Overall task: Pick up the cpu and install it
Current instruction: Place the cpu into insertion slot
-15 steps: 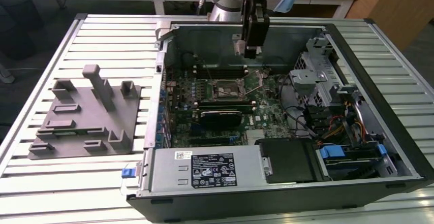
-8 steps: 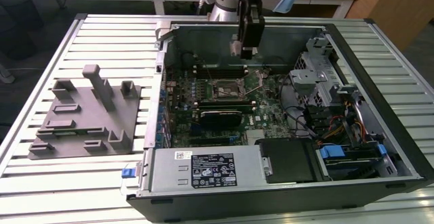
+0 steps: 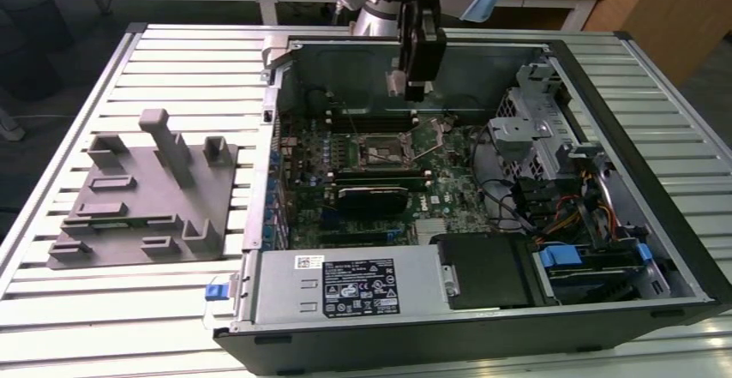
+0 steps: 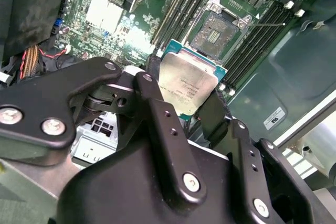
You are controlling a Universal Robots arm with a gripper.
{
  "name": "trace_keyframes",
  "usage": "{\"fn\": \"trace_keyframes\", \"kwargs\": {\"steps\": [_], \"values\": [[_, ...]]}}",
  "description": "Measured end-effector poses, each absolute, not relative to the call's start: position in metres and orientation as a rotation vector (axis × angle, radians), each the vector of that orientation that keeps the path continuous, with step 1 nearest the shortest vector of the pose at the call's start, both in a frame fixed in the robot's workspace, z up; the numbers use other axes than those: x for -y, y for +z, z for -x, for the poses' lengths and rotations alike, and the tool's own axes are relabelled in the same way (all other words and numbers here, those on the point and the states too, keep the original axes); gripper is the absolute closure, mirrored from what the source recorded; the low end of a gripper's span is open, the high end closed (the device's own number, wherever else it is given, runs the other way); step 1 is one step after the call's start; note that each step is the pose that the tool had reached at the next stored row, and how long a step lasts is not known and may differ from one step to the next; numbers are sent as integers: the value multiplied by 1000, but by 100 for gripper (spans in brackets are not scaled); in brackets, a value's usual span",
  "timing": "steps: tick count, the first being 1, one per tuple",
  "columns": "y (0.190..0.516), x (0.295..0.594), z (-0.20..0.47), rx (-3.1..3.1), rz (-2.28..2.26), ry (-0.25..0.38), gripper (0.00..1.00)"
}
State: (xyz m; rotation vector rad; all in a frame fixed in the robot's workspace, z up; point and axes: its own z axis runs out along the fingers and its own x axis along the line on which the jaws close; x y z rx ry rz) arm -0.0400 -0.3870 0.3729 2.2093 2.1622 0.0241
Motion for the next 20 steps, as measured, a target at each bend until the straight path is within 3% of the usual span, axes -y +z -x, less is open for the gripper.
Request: {"fn": "trace_keyframes", "kwargs": {"steps": [20], "values": [[368, 387, 40, -2162, -2209, 24, 46]]}}
